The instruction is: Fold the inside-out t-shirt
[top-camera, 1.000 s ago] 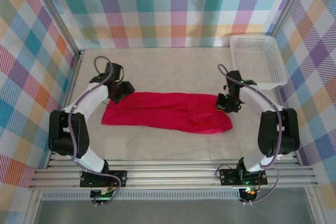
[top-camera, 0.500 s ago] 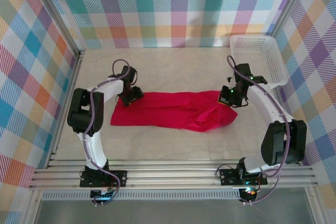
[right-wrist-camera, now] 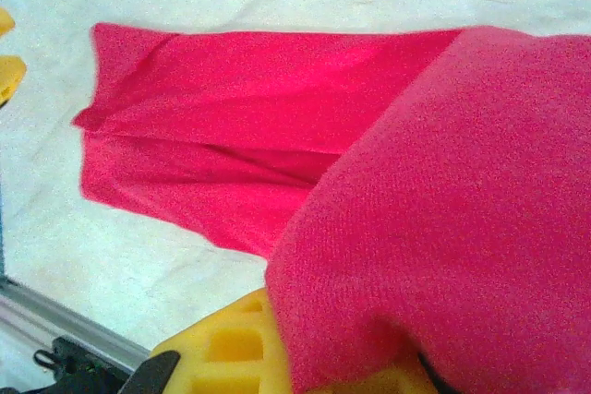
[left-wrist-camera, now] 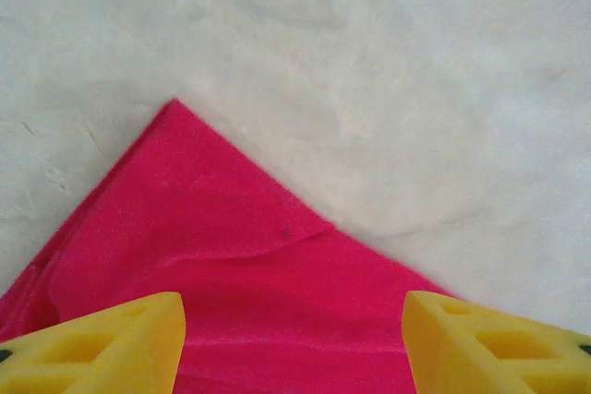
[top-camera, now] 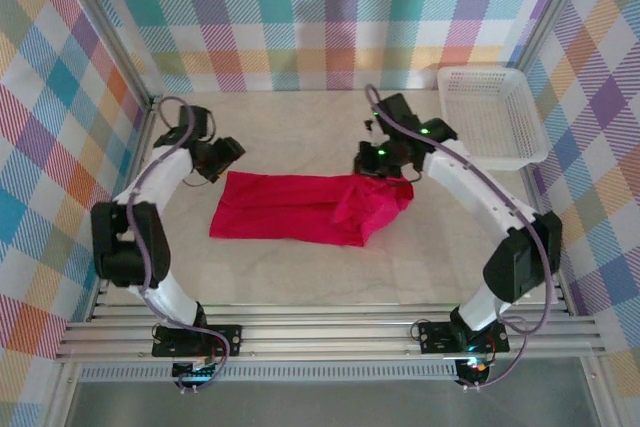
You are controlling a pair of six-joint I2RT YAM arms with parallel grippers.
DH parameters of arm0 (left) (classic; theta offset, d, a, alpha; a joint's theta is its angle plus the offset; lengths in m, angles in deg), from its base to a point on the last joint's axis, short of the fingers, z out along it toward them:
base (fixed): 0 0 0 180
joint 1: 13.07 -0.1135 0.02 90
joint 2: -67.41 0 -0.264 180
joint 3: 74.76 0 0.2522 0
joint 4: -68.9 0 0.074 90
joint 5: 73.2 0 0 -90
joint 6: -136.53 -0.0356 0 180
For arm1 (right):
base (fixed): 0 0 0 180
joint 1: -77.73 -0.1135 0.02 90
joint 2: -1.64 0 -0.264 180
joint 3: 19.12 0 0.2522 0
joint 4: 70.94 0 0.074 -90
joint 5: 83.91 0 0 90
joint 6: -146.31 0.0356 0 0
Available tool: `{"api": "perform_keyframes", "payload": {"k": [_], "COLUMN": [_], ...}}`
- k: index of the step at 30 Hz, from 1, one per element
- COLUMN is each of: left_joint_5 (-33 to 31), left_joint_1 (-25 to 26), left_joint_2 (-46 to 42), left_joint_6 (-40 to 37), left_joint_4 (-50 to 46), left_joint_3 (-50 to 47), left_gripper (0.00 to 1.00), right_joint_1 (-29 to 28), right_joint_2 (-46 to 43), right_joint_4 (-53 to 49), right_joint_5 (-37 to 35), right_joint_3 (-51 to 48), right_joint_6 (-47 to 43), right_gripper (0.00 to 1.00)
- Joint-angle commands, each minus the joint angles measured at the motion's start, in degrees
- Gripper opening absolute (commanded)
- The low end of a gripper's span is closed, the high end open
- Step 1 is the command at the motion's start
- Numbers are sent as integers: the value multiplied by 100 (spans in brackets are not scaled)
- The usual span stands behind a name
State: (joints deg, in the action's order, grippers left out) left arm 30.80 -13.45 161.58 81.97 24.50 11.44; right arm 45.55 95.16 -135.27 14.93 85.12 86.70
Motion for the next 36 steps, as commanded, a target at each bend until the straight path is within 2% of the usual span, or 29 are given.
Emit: {"api": "perform_keyframes", "payload": {"k": [1,6,13,14,15,17,19,21,22,26,29,32,33,36], "left_joint_5": [834,964,877,853,805,636,329,1,-148,-476,-418,-284,-325,-457], "left_joint_1": [-573,-989,-1131,-1139,-1141,-1157,-1157,-1156,-1148,-957,-500,110,309,610], "left_joint_2": [-211,-411,-498,-505,-520,-593,-762,-1003,-1145,-1572,-1700,-1589,-1581,-1740], "left_joint_6": [376,441,516,504,486,432,361,308,286,172,33,-171,-234,-270], "left_joint_4": [133,211,312,295,269,189,53,-41,-77,-186,-232,-411,-493,-667], "left_joint_3": [-540,-881,-1086,-1099,-1108,-1132,-1149,-1184,-1205,-1203,-1176,-1051,-1046,-1210], "left_gripper": [63,63,63,63,63,63,64,64,64,63,64,63,63,58], "right_joint_1": [-432,-1016,-1482,-1528,-1568,-1622,-1665,-1711,-1734,-1730,-1667,-1454,-1351,-1088], "right_joint_2": [541,1641,3723,4007,4337,4924,5446,5624,5558,4642,3677,2936,2733,2399], "right_joint_4": [-52,-25,-450,-463,-492,-455,-474,-524,-532,-721,-603,-63,194,881], "right_joint_5": [-67,63,474,555,659,1010,1368,1536,1552,1135,566,432,497,703], "right_joint_3": [683,2007,4326,4617,4946,5578,6305,6791,6831,6028,4750,3356,2842,1731], "right_joint_6": [314,355,454,485,559,736,952,1056,1029,529,108,22,75,272], "right_gripper": [0,0,0,4,17,52,55,66,66,69,68,58,51,37]}}
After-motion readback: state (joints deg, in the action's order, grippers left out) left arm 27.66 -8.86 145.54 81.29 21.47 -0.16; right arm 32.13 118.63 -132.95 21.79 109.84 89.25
